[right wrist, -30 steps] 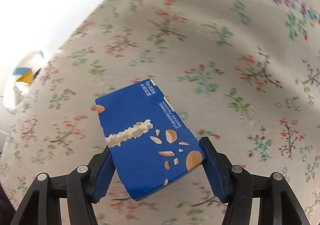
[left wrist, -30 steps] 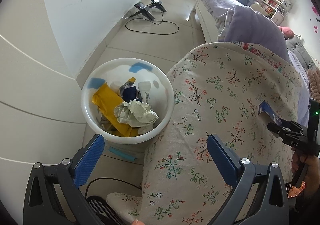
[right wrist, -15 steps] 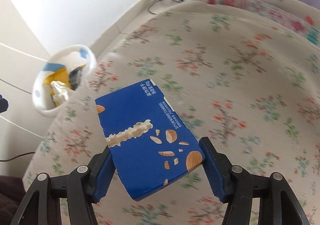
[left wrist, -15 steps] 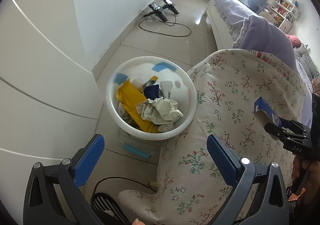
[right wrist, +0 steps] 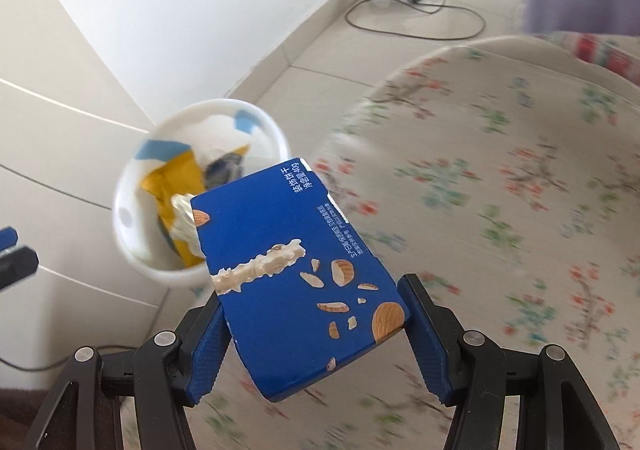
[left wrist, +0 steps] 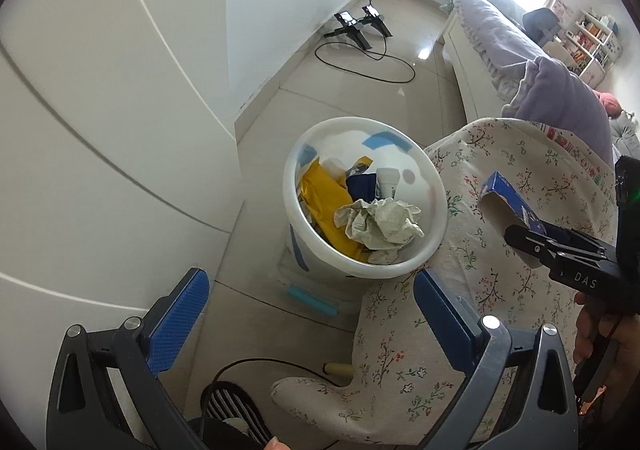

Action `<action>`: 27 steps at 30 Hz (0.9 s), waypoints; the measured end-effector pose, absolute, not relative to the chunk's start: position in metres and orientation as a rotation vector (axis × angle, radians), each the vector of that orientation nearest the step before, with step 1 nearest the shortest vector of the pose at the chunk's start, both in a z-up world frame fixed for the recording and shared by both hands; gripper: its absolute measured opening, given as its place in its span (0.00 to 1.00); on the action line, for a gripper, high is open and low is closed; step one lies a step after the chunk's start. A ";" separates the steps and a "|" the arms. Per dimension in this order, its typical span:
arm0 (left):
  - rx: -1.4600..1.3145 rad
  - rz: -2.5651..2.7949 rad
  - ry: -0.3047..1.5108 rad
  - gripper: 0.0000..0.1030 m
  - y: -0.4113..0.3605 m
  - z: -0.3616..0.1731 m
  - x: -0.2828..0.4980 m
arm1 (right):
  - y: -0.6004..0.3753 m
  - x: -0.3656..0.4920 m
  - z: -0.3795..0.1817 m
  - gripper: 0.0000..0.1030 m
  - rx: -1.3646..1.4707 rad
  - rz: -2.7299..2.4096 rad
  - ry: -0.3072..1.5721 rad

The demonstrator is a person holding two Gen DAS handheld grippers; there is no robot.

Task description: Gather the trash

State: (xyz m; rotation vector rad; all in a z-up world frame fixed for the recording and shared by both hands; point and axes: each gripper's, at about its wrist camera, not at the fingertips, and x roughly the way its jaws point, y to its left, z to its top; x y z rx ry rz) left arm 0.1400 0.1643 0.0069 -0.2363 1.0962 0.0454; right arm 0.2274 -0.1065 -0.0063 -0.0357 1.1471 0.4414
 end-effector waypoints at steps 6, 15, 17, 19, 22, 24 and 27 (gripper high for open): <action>-0.230 0.063 1.097 1.00 0.172 0.005 0.139 | -0.073 0.243 -0.014 0.67 0.030 0.473 1.141; -0.210 0.067 1.101 1.00 0.174 0.001 0.136 | -0.055 0.250 0.000 1.00 0.119 0.518 1.005; -0.213 0.064 1.099 1.00 0.174 0.002 0.134 | -0.057 0.250 0.000 1.00 0.115 0.500 1.014; -0.218 0.058 1.091 1.00 0.174 0.005 0.132 | -0.062 0.248 0.001 1.00 0.113 0.477 1.024; -0.214 0.048 1.078 1.00 0.171 0.010 0.127 | -0.077 0.239 0.006 1.00 0.116 0.436 1.039; -0.201 0.037 1.071 1.00 0.167 0.013 0.124 | -0.085 0.230 0.013 1.00 0.097 0.409 1.045; -0.154 0.042 1.057 1.00 0.157 0.017 0.117 | -0.095 0.211 0.026 1.00 0.037 0.360 1.047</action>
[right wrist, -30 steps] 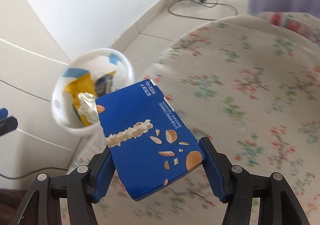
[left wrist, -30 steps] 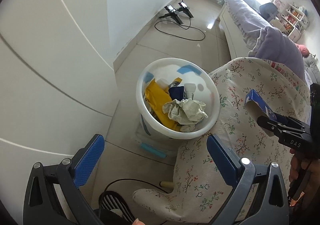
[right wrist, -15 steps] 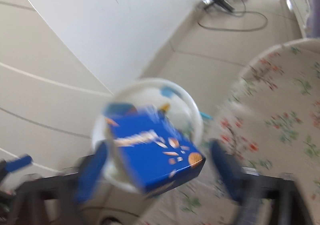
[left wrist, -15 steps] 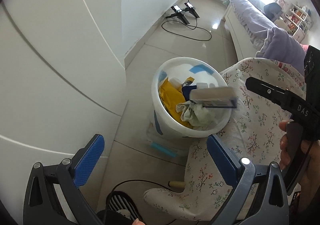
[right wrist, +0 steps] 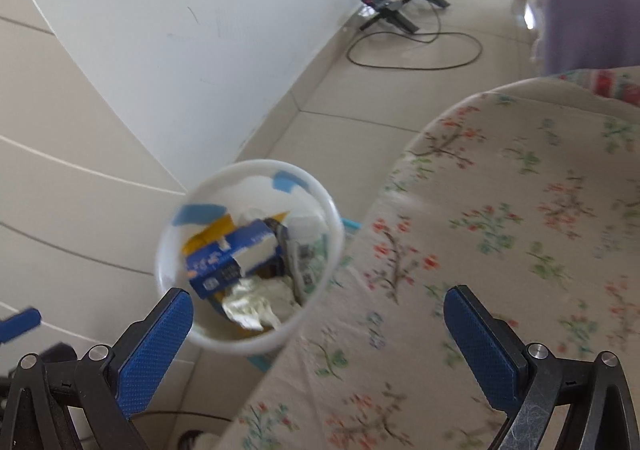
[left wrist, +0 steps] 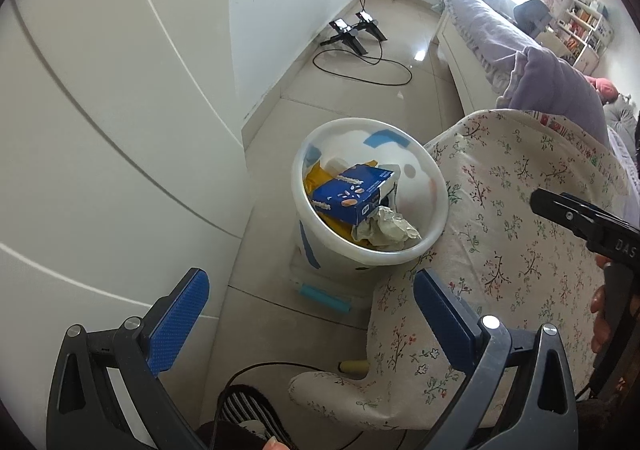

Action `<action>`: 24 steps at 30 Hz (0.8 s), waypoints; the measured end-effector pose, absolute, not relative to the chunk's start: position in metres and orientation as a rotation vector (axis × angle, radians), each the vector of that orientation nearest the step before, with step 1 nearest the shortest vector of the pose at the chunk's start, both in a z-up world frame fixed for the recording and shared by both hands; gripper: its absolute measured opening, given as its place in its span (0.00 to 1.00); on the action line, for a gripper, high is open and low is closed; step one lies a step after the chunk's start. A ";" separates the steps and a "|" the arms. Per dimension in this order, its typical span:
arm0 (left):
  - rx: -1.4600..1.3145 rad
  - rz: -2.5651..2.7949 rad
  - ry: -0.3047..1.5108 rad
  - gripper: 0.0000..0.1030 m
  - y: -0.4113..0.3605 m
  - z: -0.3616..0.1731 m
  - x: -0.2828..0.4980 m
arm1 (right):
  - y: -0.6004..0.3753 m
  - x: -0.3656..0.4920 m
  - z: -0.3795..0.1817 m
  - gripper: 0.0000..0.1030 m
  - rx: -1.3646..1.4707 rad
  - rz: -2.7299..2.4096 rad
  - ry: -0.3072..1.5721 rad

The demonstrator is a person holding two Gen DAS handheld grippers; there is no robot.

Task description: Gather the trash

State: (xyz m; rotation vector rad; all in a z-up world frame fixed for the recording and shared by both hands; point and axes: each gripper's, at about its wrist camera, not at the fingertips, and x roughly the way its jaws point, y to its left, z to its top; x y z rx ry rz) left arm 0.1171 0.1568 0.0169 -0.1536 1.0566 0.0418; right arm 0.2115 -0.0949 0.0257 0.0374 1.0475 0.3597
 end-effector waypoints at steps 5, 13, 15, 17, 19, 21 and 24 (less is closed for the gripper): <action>-0.095 0.040 1.029 1.00 0.133 0.024 0.102 | -0.119 0.166 0.050 1.00 0.033 0.300 1.023; -0.029 0.061 0.983 1.00 0.096 0.032 0.063 | -0.160 0.095 0.054 1.00 0.101 0.158 1.005; -0.028 0.064 0.973 1.00 0.090 0.032 0.051 | -0.166 0.075 0.054 1.00 0.096 0.107 0.967; -0.018 0.069 0.959 1.00 0.082 0.032 0.039 | -0.171 0.060 0.055 1.00 0.097 0.071 0.936; -0.003 0.057 0.948 1.00 0.074 0.033 0.029 | -0.174 0.047 0.053 1.00 0.096 0.049 0.914; 0.008 0.048 0.935 1.00 0.067 0.034 0.021 | -0.175 0.036 0.049 1.00 0.092 0.023 0.891; 0.013 0.037 0.924 1.00 0.059 0.033 0.010 | -0.174 0.024 0.041 1.00 0.083 0.000 0.878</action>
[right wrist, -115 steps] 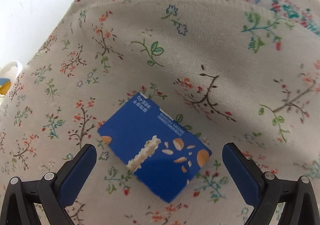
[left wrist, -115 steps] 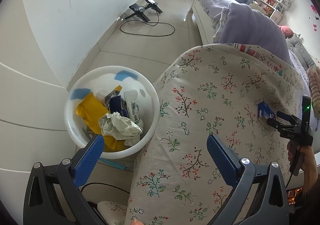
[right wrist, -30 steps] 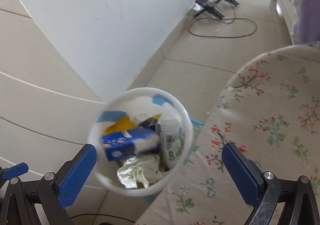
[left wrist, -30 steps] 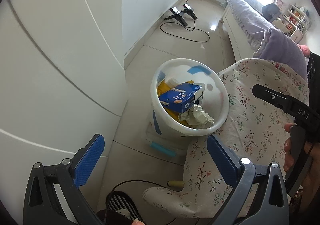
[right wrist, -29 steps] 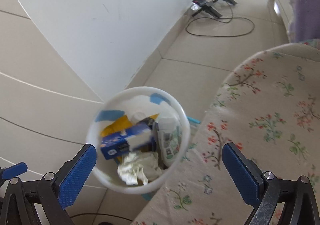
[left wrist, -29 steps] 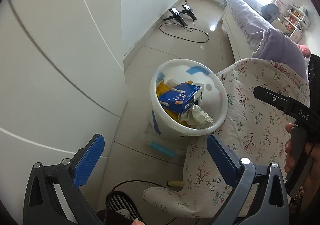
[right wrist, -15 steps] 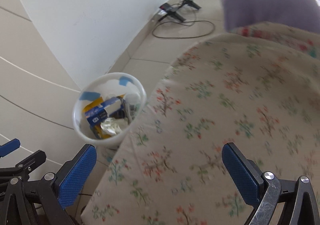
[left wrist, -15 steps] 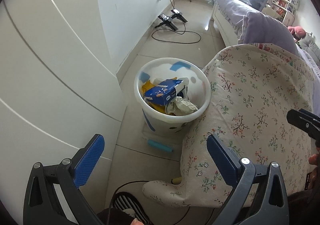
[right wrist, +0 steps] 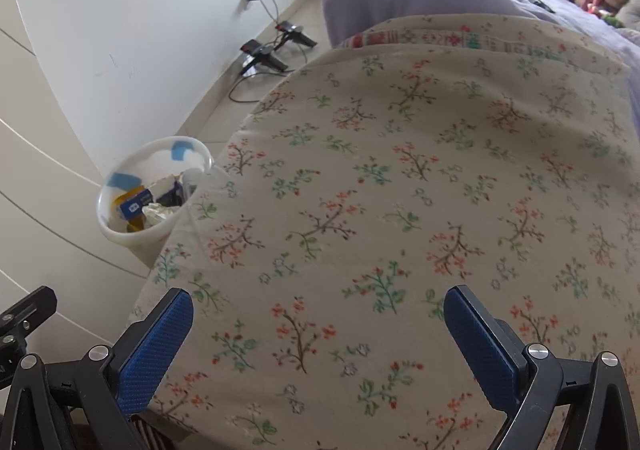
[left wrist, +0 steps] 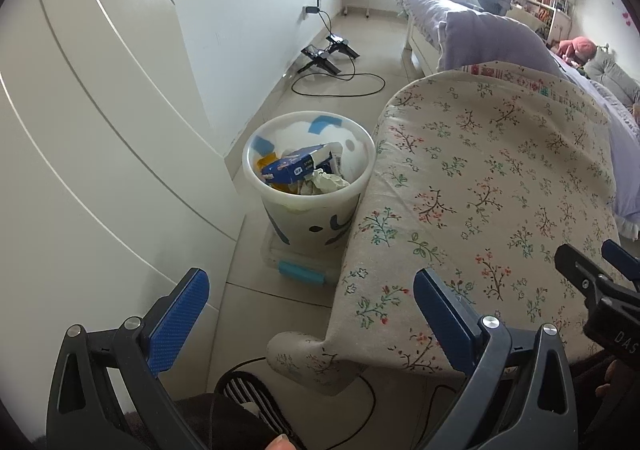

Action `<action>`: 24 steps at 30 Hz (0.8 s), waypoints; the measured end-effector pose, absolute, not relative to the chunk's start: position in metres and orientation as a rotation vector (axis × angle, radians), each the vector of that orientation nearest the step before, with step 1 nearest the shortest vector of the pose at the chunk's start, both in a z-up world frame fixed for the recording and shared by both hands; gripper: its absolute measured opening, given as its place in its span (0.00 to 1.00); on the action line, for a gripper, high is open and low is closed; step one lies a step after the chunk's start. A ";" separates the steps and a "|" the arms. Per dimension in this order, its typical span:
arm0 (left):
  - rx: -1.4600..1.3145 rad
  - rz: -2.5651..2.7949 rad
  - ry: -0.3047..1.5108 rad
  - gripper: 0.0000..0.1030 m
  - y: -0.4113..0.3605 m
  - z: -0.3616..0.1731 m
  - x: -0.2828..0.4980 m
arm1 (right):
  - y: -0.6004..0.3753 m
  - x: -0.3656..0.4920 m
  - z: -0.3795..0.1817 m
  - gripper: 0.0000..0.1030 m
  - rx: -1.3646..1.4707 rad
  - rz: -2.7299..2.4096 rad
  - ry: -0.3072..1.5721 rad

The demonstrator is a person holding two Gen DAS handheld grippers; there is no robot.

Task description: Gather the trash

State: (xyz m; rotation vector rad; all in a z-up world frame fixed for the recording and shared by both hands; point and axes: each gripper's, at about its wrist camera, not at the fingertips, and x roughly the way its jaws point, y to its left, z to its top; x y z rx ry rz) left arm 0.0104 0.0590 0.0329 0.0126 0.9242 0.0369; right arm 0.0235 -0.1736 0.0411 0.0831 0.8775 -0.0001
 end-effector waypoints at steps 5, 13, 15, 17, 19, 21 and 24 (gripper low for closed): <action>0.003 0.037 0.917 1.00 0.055 0.029 0.003 | -0.167 0.018 0.028 1.00 0.066 0.009 0.880; 0.008 0.029 0.925 1.00 0.048 0.024 0.006 | -0.176 0.021 0.018 1.00 0.082 -0.009 0.893; 0.009 0.027 0.924 1.00 0.046 0.024 0.006 | -0.176 0.022 0.016 1.00 0.089 -0.003 0.899; 0.009 0.026 0.922 1.00 0.045 0.024 0.006 | -0.177 0.022 0.016 1.00 0.094 0.008 0.904; 0.008 0.025 0.919 1.00 0.044 0.025 0.006 | -0.177 0.022 0.016 1.00 0.099 0.012 0.906; 0.008 0.026 0.917 1.00 0.044 0.025 0.006 | -0.178 0.021 0.016 1.00 0.102 0.014 0.904; 0.010 0.028 0.917 1.00 0.044 0.025 0.006 | -0.178 0.020 0.017 1.00 0.106 0.017 0.903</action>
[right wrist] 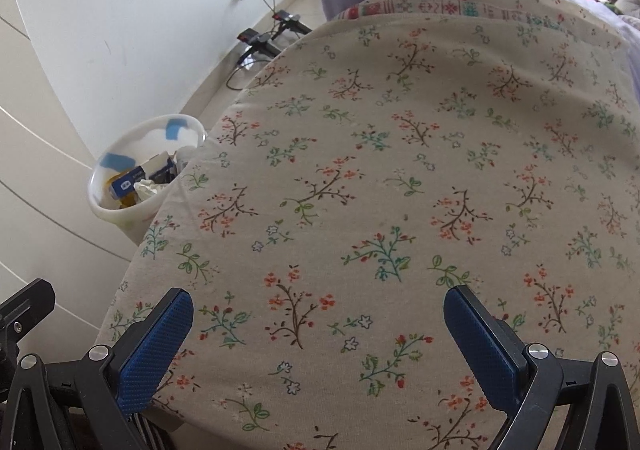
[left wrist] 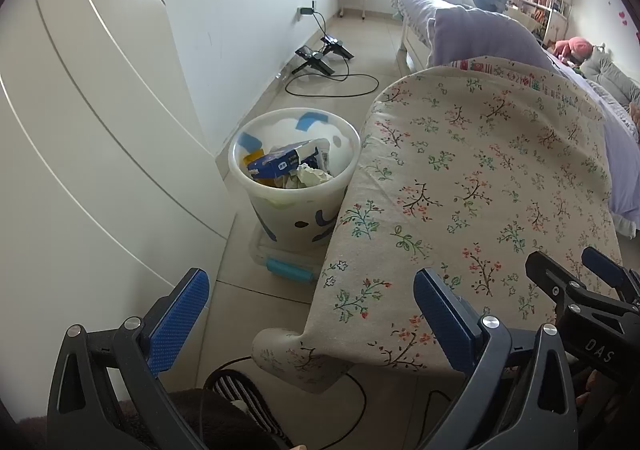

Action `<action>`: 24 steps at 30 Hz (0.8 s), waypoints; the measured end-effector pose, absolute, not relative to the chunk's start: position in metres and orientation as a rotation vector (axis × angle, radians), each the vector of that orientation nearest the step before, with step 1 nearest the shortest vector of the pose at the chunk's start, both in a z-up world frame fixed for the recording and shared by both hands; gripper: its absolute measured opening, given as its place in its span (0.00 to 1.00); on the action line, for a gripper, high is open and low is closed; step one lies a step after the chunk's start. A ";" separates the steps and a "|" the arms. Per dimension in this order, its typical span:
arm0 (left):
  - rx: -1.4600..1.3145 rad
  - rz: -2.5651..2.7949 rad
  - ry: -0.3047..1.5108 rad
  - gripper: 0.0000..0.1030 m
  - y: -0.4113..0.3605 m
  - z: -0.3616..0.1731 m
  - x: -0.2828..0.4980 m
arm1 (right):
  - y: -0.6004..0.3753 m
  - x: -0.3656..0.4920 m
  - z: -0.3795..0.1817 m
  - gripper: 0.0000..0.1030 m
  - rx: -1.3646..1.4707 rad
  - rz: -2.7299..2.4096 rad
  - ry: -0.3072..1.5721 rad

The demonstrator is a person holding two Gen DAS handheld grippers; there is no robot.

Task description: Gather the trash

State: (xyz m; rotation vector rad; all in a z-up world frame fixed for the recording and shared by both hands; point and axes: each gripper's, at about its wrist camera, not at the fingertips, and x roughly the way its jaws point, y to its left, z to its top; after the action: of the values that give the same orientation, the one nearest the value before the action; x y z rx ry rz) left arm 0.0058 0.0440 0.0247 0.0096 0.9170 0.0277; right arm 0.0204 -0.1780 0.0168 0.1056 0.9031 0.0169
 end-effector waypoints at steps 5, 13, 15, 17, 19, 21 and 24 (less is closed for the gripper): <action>0.008 0.029 0.916 1.00 0.045 0.025 0.006 | -0.178 0.020 0.017 1.00 0.105 0.017 0.903; 0.008 0.029 0.914 1.00 0.045 0.025 0.005 | -0.179 0.019 0.017 1.00 0.106 0.013 0.901; 0.007 0.027 0.914 1.00 0.046 0.025 0.005 | -0.179 0.019 0.018 1.00 0.105 0.012 0.900; 0.007 0.028 0.914 1.00 0.046 0.025 0.005 | -0.178 0.019 0.018 1.00 0.105 0.011 0.900; 0.006 0.027 0.914 1.00 0.046 0.025 0.005 | -0.179 0.019 0.018 1.00 0.105 0.012 0.900; 0.007 0.028 0.912 1.00 0.046 0.025 0.005 | -0.178 0.019 0.018 1.00 0.105 0.014 0.902; 0.007 0.027 0.912 1.00 0.046 0.025 0.005 | -0.178 0.019 0.018 1.00 0.103 0.015 0.902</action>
State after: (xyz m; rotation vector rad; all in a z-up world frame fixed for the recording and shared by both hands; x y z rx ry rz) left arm 0.0047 0.0457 0.0252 0.0069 0.9118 0.0273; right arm 0.0187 -0.1776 0.0177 0.1029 0.9025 0.0151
